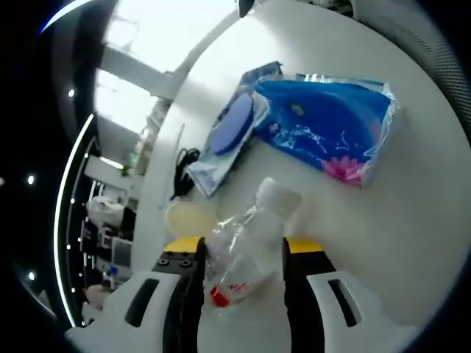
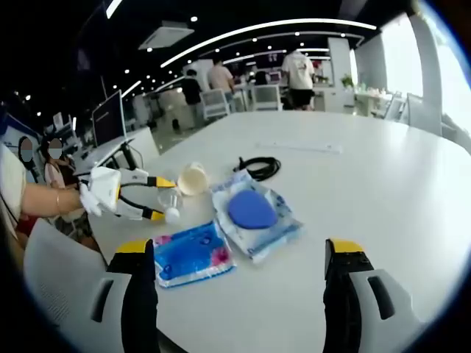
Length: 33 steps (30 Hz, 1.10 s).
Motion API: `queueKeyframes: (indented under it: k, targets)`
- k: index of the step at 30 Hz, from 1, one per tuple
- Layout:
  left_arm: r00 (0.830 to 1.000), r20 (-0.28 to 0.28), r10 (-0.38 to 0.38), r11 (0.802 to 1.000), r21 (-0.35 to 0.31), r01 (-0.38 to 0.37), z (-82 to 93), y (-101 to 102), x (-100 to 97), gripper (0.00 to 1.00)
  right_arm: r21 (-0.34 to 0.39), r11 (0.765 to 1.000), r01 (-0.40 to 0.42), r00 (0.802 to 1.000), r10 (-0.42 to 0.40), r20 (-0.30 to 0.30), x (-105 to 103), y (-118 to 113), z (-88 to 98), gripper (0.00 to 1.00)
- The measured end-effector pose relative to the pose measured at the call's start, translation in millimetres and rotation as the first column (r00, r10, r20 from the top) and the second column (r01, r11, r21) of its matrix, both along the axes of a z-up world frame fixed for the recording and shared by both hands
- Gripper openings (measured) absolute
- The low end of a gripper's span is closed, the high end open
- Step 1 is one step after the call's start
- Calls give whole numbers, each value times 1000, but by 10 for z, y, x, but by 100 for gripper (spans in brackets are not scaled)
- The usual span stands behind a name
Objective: Arrange the tabletop items into an orderly group along one side of the table until the central work area is clear of visible clutter.
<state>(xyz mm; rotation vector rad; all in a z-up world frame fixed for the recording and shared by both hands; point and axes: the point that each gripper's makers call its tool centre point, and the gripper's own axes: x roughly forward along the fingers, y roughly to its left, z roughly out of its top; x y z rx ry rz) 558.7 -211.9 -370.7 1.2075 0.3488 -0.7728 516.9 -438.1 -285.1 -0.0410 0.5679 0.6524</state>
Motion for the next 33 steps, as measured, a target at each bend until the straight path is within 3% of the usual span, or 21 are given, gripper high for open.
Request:
queueKeyframes:
  k: [7, 8, 9, 10, 12, 16, 24, 25, 26, 27, 28, 29, 30, 31, 33]
  targets:
    - [1000, -6, 7, 1000, -19, -7, 11, 5, 3, 38, 2, 1000, 5, 1000, -5, 0, 13, -11, 0, 94]
    - [1000, -11, 12, 999, -33, -13, 20, 1, 0, 37, 2, 1000, 6, 1000, -6, 0, 13, -13, 0, 94]
    - [999, -30, 12, 993, -120, -16, 37, -78, -24, 37, 1, 1000, 7, 1000, -7, -1, 13, -17, -2, 94]
    - [999, -50, 3, 990, -144, -10, 27, -108, -50, 37, 1, 1000, 9, 1000, -9, -1, 14, -20, -2, 94]
    - [999, -44, 18, 990, -137, -24, 38, -79, -43, 37, 2, 1000, 11, 1000, -11, -1, 15, -27, 1, 93]
    - [998, -56, 43, 979, -195, -53, 59, -95, -47, 36, 2, 1000, 16, 1000, -16, 0, 19, -35, 3, 93]
    - [997, -54, 49, 967, -248, -61, 191, -135, -60, 33, 2, 1000, 27, 1000, -27, 3, 16, -54, 10, 92]
    - [998, -38, 44, 966, -252, -52, 231, -147, -56, 27, 1, 1000, 26, 1000, -26, 2, 15, -53, 8, 92]
    - [1000, 9, 14, 966, -257, -11, 320, -202, -26, 0, 1, 1000, 27, 1000, -27, 2, 15, -52, 9, 92]
    - [992, -105, 73, 964, -249, -98, 268, -70, -79, 0, 2, 1000, 26, 1000, -26, 3, 16, -49, 12, 92]
    - [999, -20, 40, 937, -347, -45, 448, -207, 170, 0, 4, 1000, 26, 1000, -26, 4, 16, -46, 15, 92]
    - [990, -139, 21, 909, -409, -77, 385, -314, 33, 0, 5, 1000, 26, 1000, -26, 4, 16, -42, 17, 92]
    - [986, -114, 119, 903, -399, -155, 396, -206, 114, 0, 4, 1000, 26, 1000, -26, 5, 15, -37, 17, 93]
    - [996, -26, 81, 942, -326, -85, 440, -185, 72, 0, -1, 1000, 22, 1000, -22, 5, 11, -25, 16, 93]
    - [992, -32, 122, 918, -376, -125, 466, -147, 75, 0, -3, 1000, 21, 1000, -21, 6, 7, -22, 17, 93]
